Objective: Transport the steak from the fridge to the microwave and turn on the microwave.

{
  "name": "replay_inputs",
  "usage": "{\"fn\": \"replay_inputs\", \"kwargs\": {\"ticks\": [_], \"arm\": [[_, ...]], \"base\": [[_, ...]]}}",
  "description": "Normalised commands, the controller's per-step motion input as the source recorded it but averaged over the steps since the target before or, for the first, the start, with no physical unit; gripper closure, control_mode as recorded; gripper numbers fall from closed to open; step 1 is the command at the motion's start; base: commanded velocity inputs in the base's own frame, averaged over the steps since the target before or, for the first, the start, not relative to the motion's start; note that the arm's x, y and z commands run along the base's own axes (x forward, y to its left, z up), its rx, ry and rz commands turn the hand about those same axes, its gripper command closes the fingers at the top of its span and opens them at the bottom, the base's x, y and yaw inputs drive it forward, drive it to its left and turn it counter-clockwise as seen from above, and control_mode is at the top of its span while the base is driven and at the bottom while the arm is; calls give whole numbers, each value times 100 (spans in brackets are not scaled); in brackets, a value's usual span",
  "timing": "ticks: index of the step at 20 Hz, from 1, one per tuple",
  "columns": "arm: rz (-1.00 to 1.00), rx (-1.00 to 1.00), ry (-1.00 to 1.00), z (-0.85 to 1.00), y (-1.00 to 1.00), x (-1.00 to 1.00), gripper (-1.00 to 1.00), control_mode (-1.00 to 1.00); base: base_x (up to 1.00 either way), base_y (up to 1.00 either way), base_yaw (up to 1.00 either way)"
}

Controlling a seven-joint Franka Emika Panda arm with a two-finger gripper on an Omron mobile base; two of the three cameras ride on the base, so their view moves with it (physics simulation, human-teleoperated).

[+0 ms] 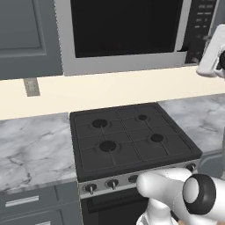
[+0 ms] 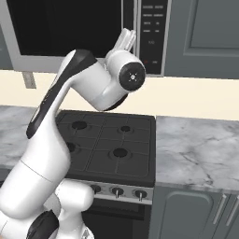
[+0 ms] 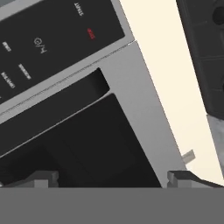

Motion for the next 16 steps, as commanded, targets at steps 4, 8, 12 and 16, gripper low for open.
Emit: {"fn": "replay_inputs", "kwargs": {"ticks": [4, 8, 12, 16], "arm": [[0, 0, 0, -12, -26, -4, -100, -100], [0, 0, 9, -28, -13, 11, -100, -100], [0, 0, 12, -44, 0, 27, -100, -100], [0, 0, 4, -33, -8, 29, -100, -100]], "base": [[0, 0, 0], [0, 0, 0], [0, 0, 0], [0, 0, 0]]}}
